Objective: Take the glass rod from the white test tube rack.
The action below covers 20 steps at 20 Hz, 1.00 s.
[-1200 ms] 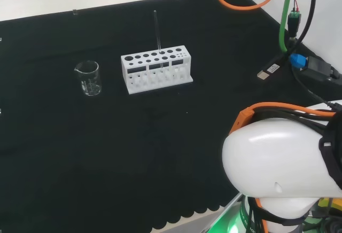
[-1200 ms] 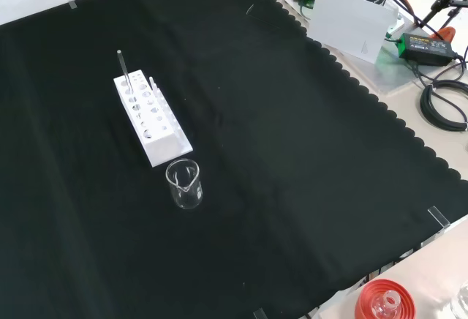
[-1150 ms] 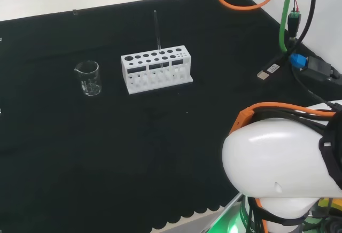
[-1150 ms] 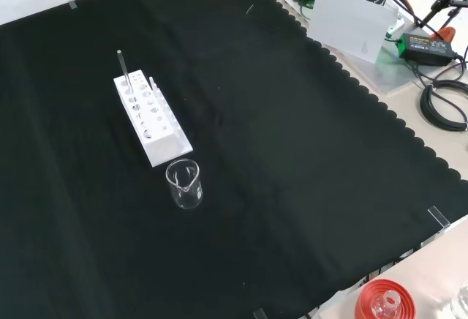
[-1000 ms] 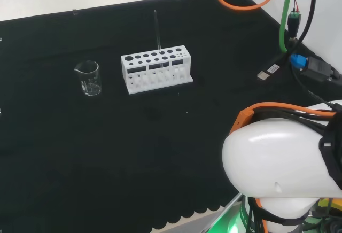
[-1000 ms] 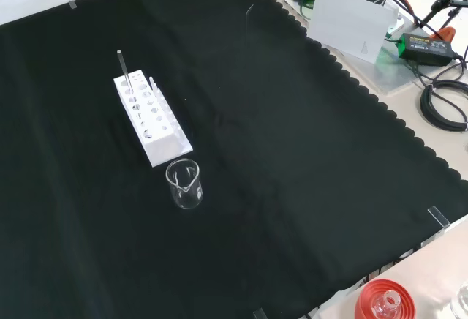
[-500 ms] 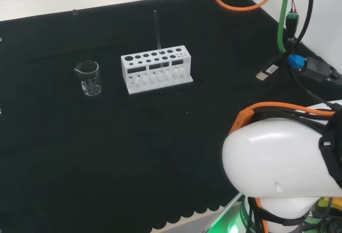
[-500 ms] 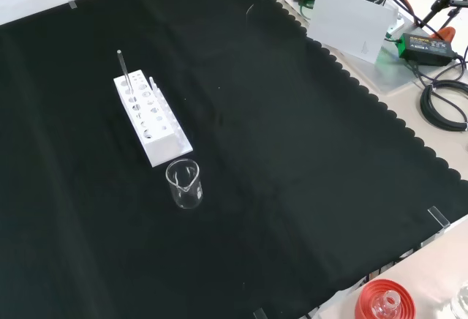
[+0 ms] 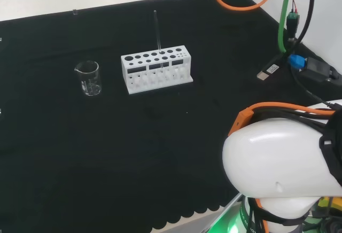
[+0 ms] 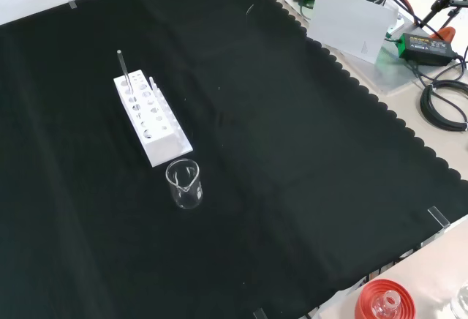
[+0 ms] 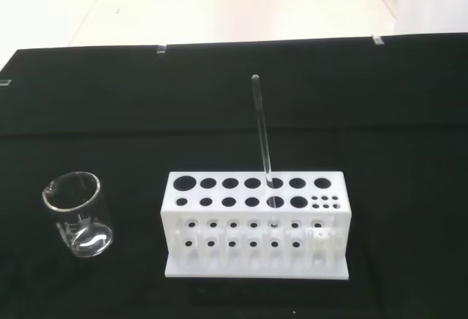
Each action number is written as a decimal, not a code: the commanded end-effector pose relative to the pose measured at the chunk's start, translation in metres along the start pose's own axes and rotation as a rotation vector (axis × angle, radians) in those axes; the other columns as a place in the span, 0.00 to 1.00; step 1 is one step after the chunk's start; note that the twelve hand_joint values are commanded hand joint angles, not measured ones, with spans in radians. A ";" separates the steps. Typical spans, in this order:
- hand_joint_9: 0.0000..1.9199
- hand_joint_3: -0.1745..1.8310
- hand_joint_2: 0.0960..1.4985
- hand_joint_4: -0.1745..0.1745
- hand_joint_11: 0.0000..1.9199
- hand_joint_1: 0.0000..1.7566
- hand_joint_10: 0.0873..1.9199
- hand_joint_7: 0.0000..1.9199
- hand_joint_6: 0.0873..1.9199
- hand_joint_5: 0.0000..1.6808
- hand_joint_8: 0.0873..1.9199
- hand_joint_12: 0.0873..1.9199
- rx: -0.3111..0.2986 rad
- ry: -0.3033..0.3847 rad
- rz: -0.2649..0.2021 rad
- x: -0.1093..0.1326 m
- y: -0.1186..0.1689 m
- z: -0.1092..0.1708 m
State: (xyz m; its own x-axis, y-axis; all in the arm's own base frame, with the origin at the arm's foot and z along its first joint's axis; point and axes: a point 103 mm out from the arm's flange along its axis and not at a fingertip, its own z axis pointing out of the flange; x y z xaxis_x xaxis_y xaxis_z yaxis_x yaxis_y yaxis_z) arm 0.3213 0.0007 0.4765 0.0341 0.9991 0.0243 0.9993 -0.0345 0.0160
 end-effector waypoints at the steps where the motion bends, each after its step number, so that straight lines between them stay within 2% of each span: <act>1: 0.04 0.17 0.61 0.55 0.00 0.24 0.48 0.04 0.00 0.14 0.34 0.76 -0.025 -0.004 -0.026 -0.001 0.014 0.006; 7: 0.11 0.16 0.58 0.51 0.06 0.31 0.48 0.10 0.00 0.19 0.37 0.78 -0.031 0.013 -0.044 -0.008 0.040 0.014; 20: 0.14 0.16 0.59 0.50 0.10 0.30 0.47 0.12 0.00 0.22 0.37 0.76 0.011 0.019 -0.065 -0.019 0.099 0.031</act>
State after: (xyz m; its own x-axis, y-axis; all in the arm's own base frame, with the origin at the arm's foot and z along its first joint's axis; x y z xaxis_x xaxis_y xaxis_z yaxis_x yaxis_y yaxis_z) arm 0.3925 -0.0134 0.4481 -0.0152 0.9991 0.0384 0.9999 0.0151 0.0037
